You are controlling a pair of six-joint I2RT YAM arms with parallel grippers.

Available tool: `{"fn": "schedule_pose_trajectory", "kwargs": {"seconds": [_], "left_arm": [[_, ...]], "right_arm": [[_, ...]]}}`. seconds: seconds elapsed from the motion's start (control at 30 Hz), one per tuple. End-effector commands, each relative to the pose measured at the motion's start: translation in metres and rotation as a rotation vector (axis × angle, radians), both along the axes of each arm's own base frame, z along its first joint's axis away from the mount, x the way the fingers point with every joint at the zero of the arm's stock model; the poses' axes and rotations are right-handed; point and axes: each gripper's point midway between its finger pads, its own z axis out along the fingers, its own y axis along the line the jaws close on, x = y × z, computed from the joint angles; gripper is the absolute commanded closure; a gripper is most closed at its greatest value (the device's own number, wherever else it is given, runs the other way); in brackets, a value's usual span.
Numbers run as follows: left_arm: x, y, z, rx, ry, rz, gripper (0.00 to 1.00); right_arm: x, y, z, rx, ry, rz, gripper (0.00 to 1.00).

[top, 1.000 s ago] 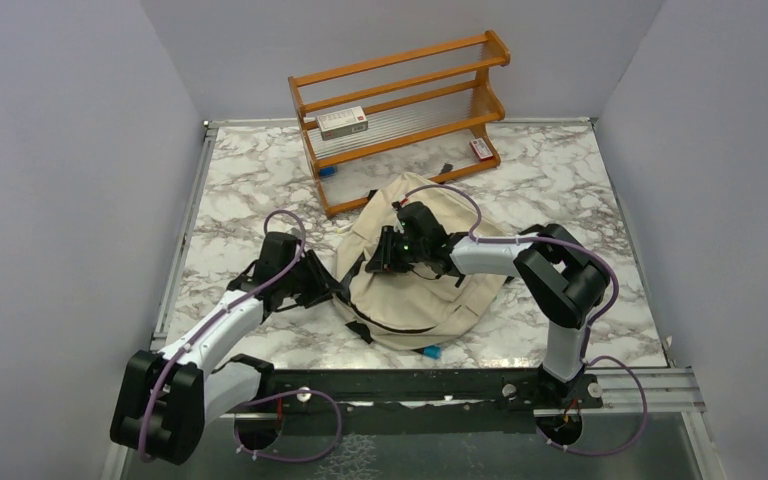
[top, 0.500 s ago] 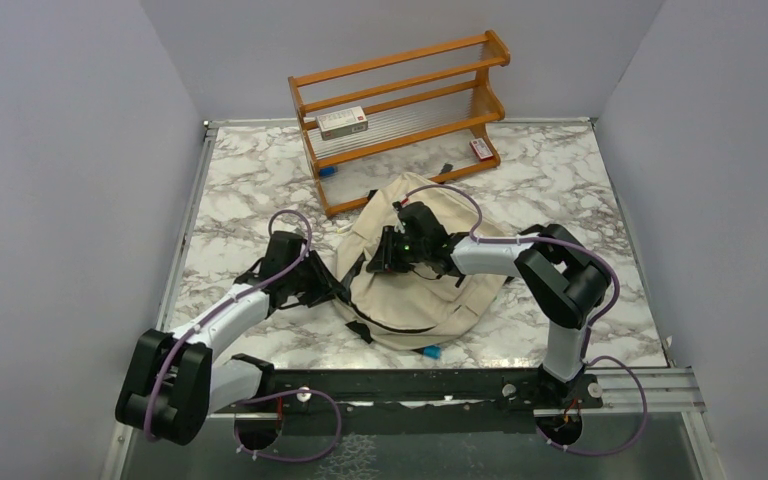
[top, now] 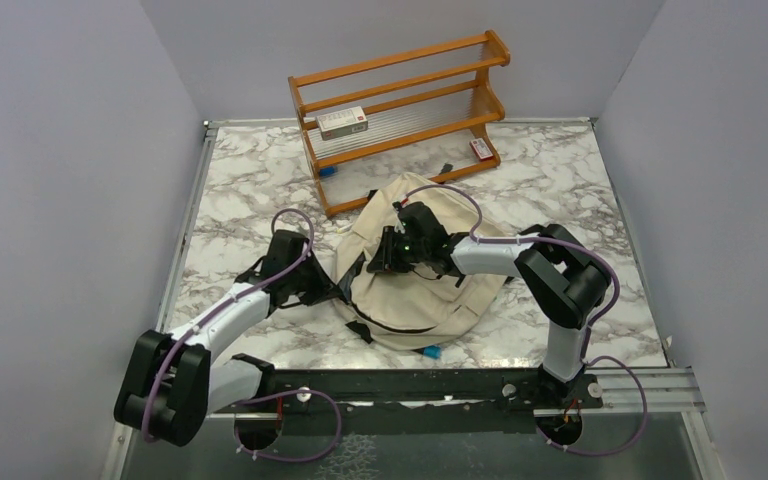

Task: Pack the student bag
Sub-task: Zip the student bag at the center of the board.

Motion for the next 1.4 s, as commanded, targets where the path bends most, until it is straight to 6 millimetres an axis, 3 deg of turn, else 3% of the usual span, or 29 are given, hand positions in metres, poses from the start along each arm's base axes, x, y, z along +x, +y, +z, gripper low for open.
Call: {"fn": "schedule_pose_trajectory", "kwargs": {"seconds": [0.0, 0.1, 0.2, 0.37, 0.53, 0.67, 0.9, 1.03, 1.2, 1.3, 1.37], "left_arm": [[0.01, -0.001, 0.028, 0.012, -0.076, -0.025, 1.0], [0.01, 0.003, 0.035, 0.044, -0.086, -0.037, 1.0], [0.012, 0.007, 0.04, 0.08, -0.096, -0.049, 1.0], [0.017, 0.01, 0.047, 0.126, -0.114, -0.079, 1.0], [0.027, 0.017, 0.054, 0.202, -0.132, -0.117, 1.0], [0.036, 0.02, 0.062, 0.253, -0.151, -0.144, 1.0], [0.042, 0.023, 0.066, 0.29, -0.155, -0.155, 1.0], [0.038, 0.022, 0.062, 0.288, -0.142, -0.156, 1.0], [0.031, 0.02, 0.052, 0.289, -0.107, -0.158, 1.0], [0.028, 0.018, 0.048, 0.291, -0.094, -0.155, 1.0], [0.026, 0.018, 0.045, 0.296, -0.088, -0.155, 1.0]], "right_arm": [[0.008, -0.02, -0.01, -0.068, -0.008, -0.051, 0.73], [0.008, -0.021, -0.008, -0.068, -0.018, -0.055, 0.69], [0.009, -0.02, 0.0, -0.054, -0.044, -0.044, 0.57], [0.003, -0.01, 0.036, 0.038, -0.174, 0.083, 0.4], [-0.013, -0.005, 0.069, 0.117, -0.284, 0.224, 0.33], [-0.034, -0.004, 0.081, 0.152, -0.348, 0.354, 0.31], [-0.059, -0.001, 0.083, 0.123, -0.407, 0.48, 0.29], [-0.072, 0.014, 0.084, 0.103, -0.423, 0.525, 0.27], [-0.085, 0.035, 0.069, 0.057, -0.412, 0.537, 0.26], [-0.08, 0.039, 0.058, 0.036, -0.404, 0.485, 0.31], [-0.077, 0.042, 0.054, 0.037, -0.402, 0.472, 0.39]]}}
